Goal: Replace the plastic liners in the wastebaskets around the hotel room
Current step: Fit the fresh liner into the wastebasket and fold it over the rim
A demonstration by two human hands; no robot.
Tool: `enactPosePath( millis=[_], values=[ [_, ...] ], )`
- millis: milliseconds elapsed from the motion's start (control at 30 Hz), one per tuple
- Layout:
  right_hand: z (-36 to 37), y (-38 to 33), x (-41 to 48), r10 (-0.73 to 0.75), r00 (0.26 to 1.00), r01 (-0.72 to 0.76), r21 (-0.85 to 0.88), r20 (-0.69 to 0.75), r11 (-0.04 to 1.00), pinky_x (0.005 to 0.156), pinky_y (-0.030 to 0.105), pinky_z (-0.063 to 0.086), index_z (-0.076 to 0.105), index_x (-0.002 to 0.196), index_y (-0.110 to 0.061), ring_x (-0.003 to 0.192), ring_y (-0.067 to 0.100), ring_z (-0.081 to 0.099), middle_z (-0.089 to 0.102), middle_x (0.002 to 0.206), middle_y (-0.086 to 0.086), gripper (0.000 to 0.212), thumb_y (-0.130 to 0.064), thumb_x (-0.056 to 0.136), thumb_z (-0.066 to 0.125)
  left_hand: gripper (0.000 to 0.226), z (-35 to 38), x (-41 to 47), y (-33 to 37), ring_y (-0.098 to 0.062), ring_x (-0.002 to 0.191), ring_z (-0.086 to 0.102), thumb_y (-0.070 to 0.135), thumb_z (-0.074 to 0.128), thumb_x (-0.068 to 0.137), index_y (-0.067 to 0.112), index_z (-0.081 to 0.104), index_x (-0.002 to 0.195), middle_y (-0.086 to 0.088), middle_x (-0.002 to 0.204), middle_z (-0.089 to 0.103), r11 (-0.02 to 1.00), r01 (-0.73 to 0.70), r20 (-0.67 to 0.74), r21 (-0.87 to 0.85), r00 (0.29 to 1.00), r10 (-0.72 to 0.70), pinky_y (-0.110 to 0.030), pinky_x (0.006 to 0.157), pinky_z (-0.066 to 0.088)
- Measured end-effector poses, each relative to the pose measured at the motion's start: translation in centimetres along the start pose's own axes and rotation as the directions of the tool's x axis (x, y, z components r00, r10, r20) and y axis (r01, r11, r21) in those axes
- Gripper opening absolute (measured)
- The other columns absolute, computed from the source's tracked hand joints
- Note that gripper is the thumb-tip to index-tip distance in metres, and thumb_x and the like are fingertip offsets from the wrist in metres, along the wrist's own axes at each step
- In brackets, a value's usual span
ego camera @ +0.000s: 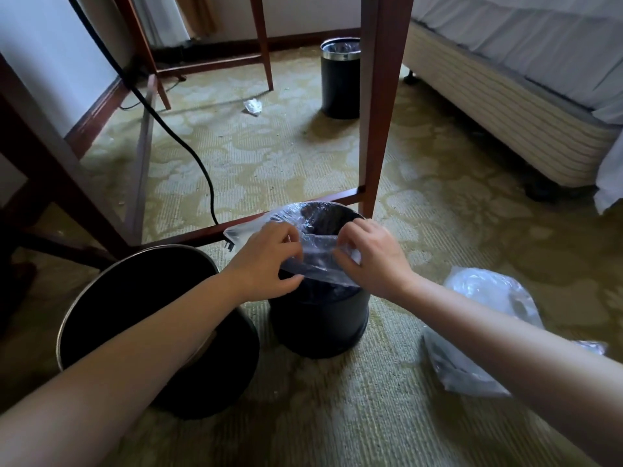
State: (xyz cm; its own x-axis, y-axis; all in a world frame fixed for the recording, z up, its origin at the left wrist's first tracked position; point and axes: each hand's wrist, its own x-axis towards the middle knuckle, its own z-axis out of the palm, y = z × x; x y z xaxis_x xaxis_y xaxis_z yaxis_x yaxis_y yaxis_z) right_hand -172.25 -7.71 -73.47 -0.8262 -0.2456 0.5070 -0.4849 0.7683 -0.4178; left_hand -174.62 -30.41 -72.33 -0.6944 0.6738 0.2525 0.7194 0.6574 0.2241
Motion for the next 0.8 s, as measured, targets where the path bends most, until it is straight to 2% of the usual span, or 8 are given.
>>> enactPosePath(
  millis=[167,233,333,533,600,700,733,800],
  values=[
    [0.7,-0.1,-2.5,-0.123,0.974,0.145,-0.11,0.191,0.983,0.066,0.036,0.045,0.061,0.084,-0.015,0.077,0.028,0.057,0.057,0.083,0.002,0.031,-0.044,0.081,0.052,0.014,0.8,-0.4,-0.3,-0.02,0.082,0.044,0.031,0.053,0.074,0.017,0.058,0.075,0.0,0.09,0.047,0.998,0.004,0.029,0.055,1.0,-0.005,-0.04,0.068,0.047],
    [0.6,-0.5,-2.7,-0.145,0.975,0.163,-0.1,0.167,0.982,0.061,0.034,0.043,0.059,0.079,-0.014,0.07,0.026,0.057,0.056,0.077,0.001,0.024,-0.035,0.086,0.049,0.006,0.7,-0.3,-0.1,-0.02,0.079,0.044,0.019,0.057,0.072,0.017,0.053,0.07,0.001,0.085,0.045,0.999,-0.003,0.018,0.053,1.0,0.002,-0.041,0.066,0.046],
    [-0.2,-1.2,-3.0,-0.238,0.963,0.248,-0.072,0.124,0.966,0.053,0.031,0.041,0.057,0.075,-0.012,0.059,0.023,0.054,0.055,0.069,0.002,0.019,-0.023,0.088,0.049,0.006,0.4,-1.1,0.8,-0.02,0.072,0.044,0.014,0.054,0.073,0.014,0.051,0.068,-0.001,0.078,0.046,0.995,-0.082,0.008,0.062,0.997,0.082,-0.033,0.063,0.039],
    [0.1,-1.3,-7.4,-0.49,0.821,0.532,-0.08,0.293,0.843,0.048,0.028,0.044,0.055,0.073,-0.015,0.053,0.018,0.05,0.052,0.063,-0.001,0.011,-0.016,0.084,0.056,0.01,1.3,-6.3,3.4,-0.019,0.061,0.045,0.012,0.052,0.078,0.01,0.049,0.068,-0.003,0.07,0.047,0.98,-0.167,0.05,0.111,0.985,0.163,-0.03,0.052,0.035],
    [0.7,-0.9,-8.5,-0.478,0.794,0.539,-0.069,0.376,0.84,0.046,0.027,0.044,0.054,0.076,-0.015,0.05,0.019,0.051,0.052,0.062,-0.002,0.015,-0.014,0.075,0.069,0.01,2.6,-7.8,3.7,-0.019,0.057,0.047,0.014,0.051,0.08,0.012,0.049,0.07,-0.002,0.07,0.048,0.979,-0.161,0.106,0.128,0.983,0.148,-0.031,0.046,0.037],
    [1.4,-0.7,-8.7,-0.358,0.754,0.51,-0.148,0.55,0.847,0.042,0.02,0.033,0.058,0.073,-0.016,0.042,0.019,0.053,0.053,0.054,-0.003,0.029,-0.011,0.055,0.081,0.015,4.2,-8.3,3.8,-0.02,0.046,0.046,0.008,0.062,0.075,0.013,0.049,0.07,-0.002,0.063,0.047,0.982,-0.085,0.248,0.171,0.968,0.04,-0.029,0.038,0.035],
    [1.3,-1.0,-8.5,-0.302,0.739,0.506,-0.2,0.602,0.839,0.042,0.02,0.03,0.061,0.075,-0.016,0.043,0.02,0.056,0.056,0.055,-0.002,0.027,-0.01,0.055,0.079,0.016,4.8,-8.2,3.8,-0.021,0.045,0.048,0.006,0.066,0.072,0.013,0.051,0.071,-0.003,0.063,0.048,0.978,-0.073,0.282,0.198,0.959,0.015,-0.028,0.037,0.035],
    [1.2,-1.4,-7.9,-0.155,0.677,0.47,-0.261,0.72,0.843,0.051,0.027,0.035,0.063,0.098,-0.012,0.067,0.027,0.067,0.067,0.075,0.005,0.023,-0.005,0.076,0.063,0.01,5.5,-7.5,4.4,-0.025,0.059,0.058,0.009,0.061,0.079,0.012,0.057,0.088,-0.005,0.076,0.057,0.964,-0.049,0.366,0.261,0.929,-0.052,-0.032,0.046,0.043]
  ],
)
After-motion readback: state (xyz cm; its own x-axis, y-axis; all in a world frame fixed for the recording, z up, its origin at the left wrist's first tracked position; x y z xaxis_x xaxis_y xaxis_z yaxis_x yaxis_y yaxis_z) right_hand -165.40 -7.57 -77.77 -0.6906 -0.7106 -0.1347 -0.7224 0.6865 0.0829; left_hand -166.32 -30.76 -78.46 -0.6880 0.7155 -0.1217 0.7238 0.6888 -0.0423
